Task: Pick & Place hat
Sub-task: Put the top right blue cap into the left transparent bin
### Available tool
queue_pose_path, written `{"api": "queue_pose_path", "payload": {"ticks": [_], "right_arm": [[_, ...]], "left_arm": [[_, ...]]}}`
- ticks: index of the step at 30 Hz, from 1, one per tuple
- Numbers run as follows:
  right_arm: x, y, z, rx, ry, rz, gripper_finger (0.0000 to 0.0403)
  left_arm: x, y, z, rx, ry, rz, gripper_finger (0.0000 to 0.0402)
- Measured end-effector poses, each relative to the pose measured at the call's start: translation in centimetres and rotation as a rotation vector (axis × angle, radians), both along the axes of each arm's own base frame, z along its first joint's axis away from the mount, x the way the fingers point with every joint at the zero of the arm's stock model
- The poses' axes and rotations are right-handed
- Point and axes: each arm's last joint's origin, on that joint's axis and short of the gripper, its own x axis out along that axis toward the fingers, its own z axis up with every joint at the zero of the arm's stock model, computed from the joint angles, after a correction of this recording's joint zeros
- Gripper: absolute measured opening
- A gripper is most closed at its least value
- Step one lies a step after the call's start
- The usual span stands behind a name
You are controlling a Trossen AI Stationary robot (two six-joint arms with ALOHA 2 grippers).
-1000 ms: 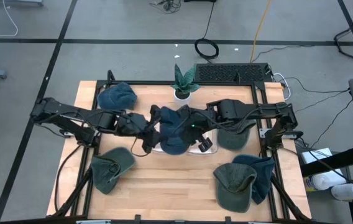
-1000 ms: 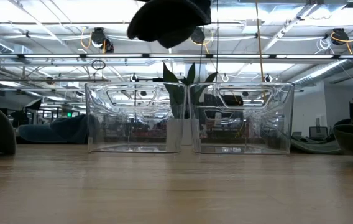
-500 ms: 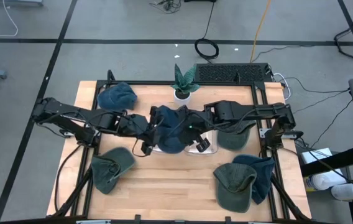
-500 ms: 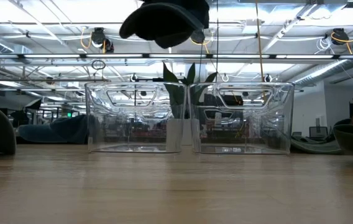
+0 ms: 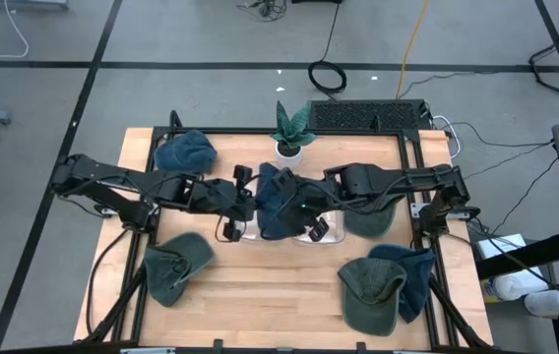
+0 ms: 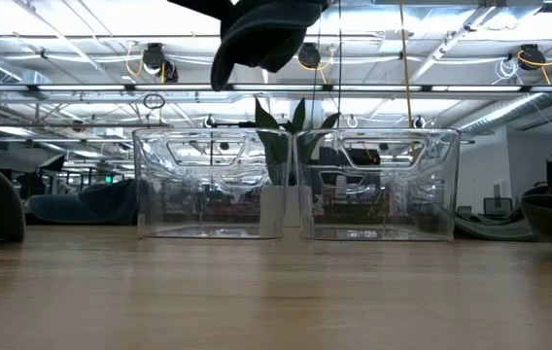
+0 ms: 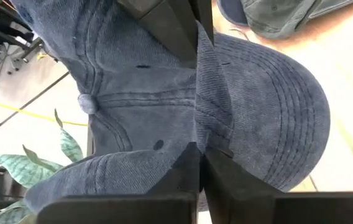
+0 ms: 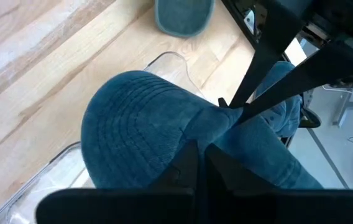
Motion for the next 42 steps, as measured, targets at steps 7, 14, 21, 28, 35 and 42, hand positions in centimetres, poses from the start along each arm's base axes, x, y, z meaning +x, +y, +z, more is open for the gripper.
{"api": "queue_pose_path", "payload": {"ticks": [7,14,21,28,35,42], "right_arm": [[0.0,0.0,0.0,-0.003,-0.001,0.006,0.0000],[0.1,-0.2,0.3,-0.057,-0.048,-0.111,0.0036],[-1.4,0.1,2.3,-0.024,-0.134,-0.179,0.0117],[-3.3,0.9,5.5,0.048,-0.310,-0.188,0.0178],[-5.1,1.4,8.1,0.132,-0.453,-0.188,0.0204],[-6.4,1.1,10.3,0.174,-0.582,-0.189,0.0208]], "left_arm": [[-0.1,0.0,0.1,0.009,0.001,-0.016,0.0005],[-0.7,0.1,0.6,-0.012,-0.019,0.007,0.0003],[-3.0,0.7,2.6,-0.017,-0.080,0.046,0.0001],[-4.7,1.6,3.7,-0.005,-0.102,0.073,0.0001],[-5.7,2.8,4.0,-0.012,-0.064,0.126,0.0000],[-5.9,3.8,5.2,-0.012,-0.033,0.137,0.0000]]}}
